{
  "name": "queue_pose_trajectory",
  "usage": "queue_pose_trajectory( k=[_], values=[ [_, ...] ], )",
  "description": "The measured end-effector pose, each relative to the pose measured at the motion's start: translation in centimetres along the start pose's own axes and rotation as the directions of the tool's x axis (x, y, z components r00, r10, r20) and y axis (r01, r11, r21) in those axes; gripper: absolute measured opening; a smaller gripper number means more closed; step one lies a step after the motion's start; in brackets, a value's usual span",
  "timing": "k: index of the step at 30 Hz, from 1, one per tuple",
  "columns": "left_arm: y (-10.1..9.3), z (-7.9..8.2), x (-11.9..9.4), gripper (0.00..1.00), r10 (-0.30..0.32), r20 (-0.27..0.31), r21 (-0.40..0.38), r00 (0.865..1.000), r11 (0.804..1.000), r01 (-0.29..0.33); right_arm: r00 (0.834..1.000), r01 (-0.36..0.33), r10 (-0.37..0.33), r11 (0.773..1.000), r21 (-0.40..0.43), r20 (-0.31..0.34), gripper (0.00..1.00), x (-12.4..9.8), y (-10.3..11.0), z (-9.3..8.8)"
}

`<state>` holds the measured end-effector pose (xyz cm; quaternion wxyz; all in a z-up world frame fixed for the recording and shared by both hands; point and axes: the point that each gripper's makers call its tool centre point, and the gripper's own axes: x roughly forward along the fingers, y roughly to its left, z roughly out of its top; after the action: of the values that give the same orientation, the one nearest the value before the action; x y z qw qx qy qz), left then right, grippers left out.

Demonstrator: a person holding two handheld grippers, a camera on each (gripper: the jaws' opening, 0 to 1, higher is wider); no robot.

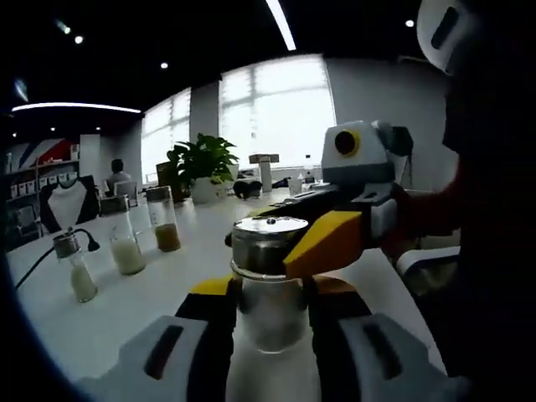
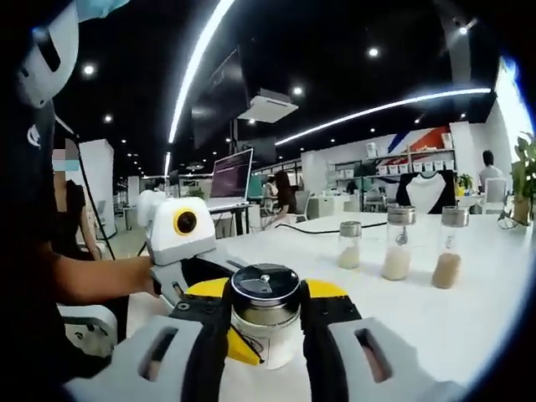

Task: Rotate the seasoning bottle until the label or dispensing opening points toward the visible target arrow and the bottle remains upright within the marked orientation range

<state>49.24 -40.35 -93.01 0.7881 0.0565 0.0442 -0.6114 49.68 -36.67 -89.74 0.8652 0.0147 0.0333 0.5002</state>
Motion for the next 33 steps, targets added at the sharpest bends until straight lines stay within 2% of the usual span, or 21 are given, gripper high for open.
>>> queue_pose_trajectory(
  k=[2,4,6,8,9,11,13,16,18,24,28,30,32,33],
  values=[
    [0.6,-0.1,0.7,0.36,0.046,-0.01,0.034,0.999,0.998,-0.046,0.997,0.067,-0.067,0.998,-0.019,-0.027,0.3,-0.2,-0.8,-0.3],
    [1.5,-0.1,1.4,0.36,0.121,-0.012,-0.01,0.993,0.993,-0.122,0.985,0.165,-0.168,0.985,-0.053,-0.043,0.29,-0.1,-2.3,-0.2],
    [2.0,-0.3,1.5,0.36,0.184,-0.034,0.002,0.982,0.983,-0.184,0.975,0.216,-0.219,0.975,-0.059,-0.044,0.29,-0.1,-2.9,0.0],
    [2.2,-0.4,1.7,0.37,0.231,-0.057,0.058,0.971,0.972,-0.228,0.968,0.247,-0.249,0.968,-0.046,-0.036,0.3,0.1,-3.2,0.2],
    [2.5,-0.5,1.7,0.37,0.28,-0.081,0.117,0.957,0.956,-0.27,0.961,0.275,-0.275,0.961,-0.028,-0.026,0.3,0.1,-3.5,0.4],
    [3.2,-0.5,1.9,0.38,0.361,-0.085,0.135,0.929,0.928,-0.348,0.953,0.302,-0.303,0.953,-0.029,-0.026,0.3,0.4,-3.8,0.3],
    [3.7,-0.7,2.1,0.39,0.403,-0.095,0.119,0.91,0.912,-0.392,0.944,0.327,-0.329,0.944,-0.041,-0.032,0.3,0.8,-4.0,0.3],
    [4.2,-0.5,1.9,0.38,0.436,-0.068,0.066,0.897,0.899,-0.432,0.937,0.346,-0.348,0.937,-0.049,-0.041,0.3,1.2,-4.1,0.3],
    [4.4,-0.4,1.7,0.38,0.439,-0.056,0.042,0.897,0.898,-0.437,0.938,0.341,-0.344,0.939,-0.051,-0.042,0.3,1.3,-4.1,0.3],
    [4.5,-1.0,0.7,0.35,0.4,-0.049,0.012,0.915,0.917,-0.4,0.96,0.269,-0.272,0.962,-0.053,-0.068,0.3,1.6,-3.4,-0.3],
    [4.4,-1.6,0.1,0.35,0.363,-0.069,0.025,0.929,0.932,-0.362,0.979,0.19,-0.196,0.978,-0.088,-0.063,0.29,1.8,-2.6,-0.2],
    [4.4,-1.8,-0.3,0.35,0.344,-0.062,-0.006,0.937,0.938,-0.345,0.991,0.112,-0.121,0.984,-0.139,-0.062,0.28,1.8,-1.9,0.0],
    [4.4,-1.9,-0.6,0.35,0.334,-0.056,-0.036,0.941,0.941,-0.336,0.994,0.089,-0.096,0.986,-0.14,-0.047,0.26,1.5,-1.9,0.4],
    [4.5,-2.0,-0.9,0.35,0.334,-0.055,-0.046,0.941,0.941,-0.336,0.997,0.071,-0.073,0.991,-0.116,-0.016,0.25,1.2,-1.7,0.9]
  ],
)
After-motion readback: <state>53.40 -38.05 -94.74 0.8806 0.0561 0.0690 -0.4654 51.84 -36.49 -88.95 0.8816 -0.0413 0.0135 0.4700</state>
